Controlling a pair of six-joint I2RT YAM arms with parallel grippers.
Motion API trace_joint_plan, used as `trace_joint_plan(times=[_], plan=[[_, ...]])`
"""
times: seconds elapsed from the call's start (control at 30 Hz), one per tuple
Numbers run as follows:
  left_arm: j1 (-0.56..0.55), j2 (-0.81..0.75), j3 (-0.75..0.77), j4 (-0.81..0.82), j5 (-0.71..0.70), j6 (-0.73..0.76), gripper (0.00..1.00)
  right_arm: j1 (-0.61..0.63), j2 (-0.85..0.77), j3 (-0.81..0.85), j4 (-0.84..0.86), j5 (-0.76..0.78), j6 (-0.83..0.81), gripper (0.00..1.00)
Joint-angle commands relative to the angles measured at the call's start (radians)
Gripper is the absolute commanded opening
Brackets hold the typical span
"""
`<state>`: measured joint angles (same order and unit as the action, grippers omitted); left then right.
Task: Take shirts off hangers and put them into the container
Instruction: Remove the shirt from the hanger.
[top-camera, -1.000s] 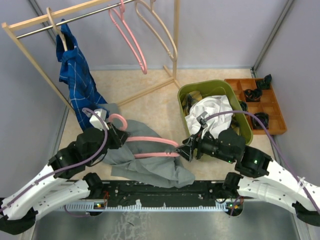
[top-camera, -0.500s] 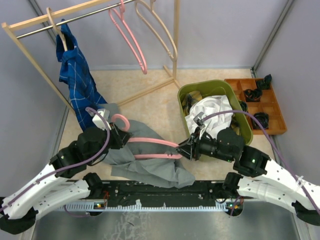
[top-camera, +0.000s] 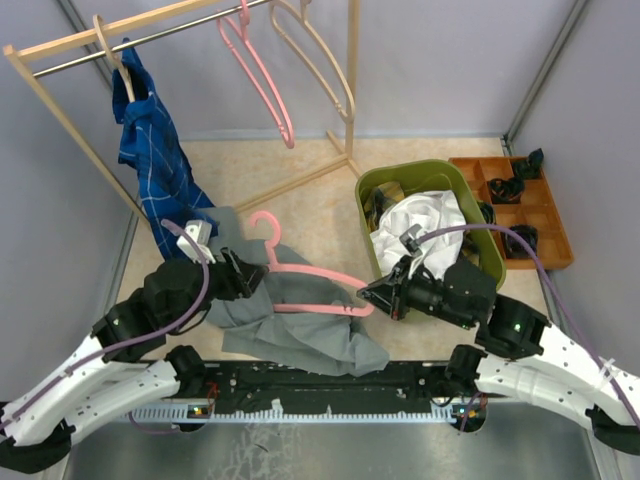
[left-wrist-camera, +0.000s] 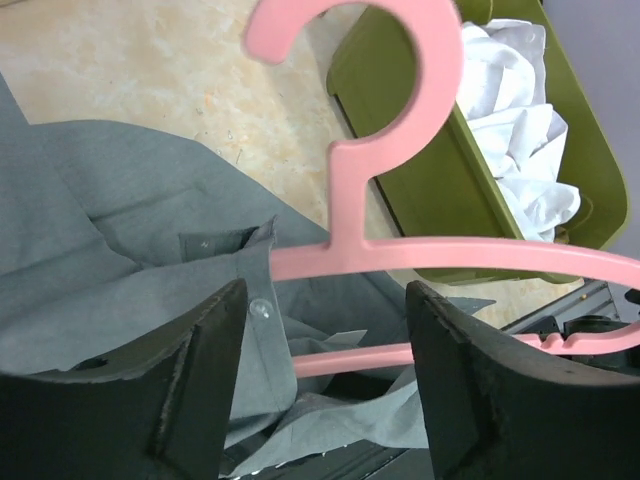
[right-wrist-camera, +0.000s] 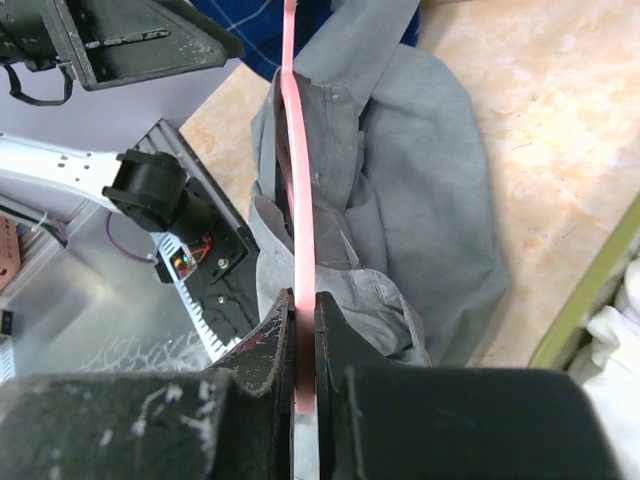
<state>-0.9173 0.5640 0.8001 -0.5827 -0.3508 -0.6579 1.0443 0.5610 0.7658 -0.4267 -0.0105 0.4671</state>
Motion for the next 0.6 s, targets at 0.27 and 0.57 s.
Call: trace_joint_plan(times=[0.27, 0.57], plan=[[0.002, 0.045, -0.020, -0.064, -0.024, -0.023, 0.77, -0.001, -0.077, 0.035, 0.012, 0.097, -0.005, 0.00], [0.003, 0.228, 0.016, -0.152, 0.002, -0.030, 0.66, -0.001, -0.089, 0.047, 0.010, 0.104, 0.005, 0.00]])
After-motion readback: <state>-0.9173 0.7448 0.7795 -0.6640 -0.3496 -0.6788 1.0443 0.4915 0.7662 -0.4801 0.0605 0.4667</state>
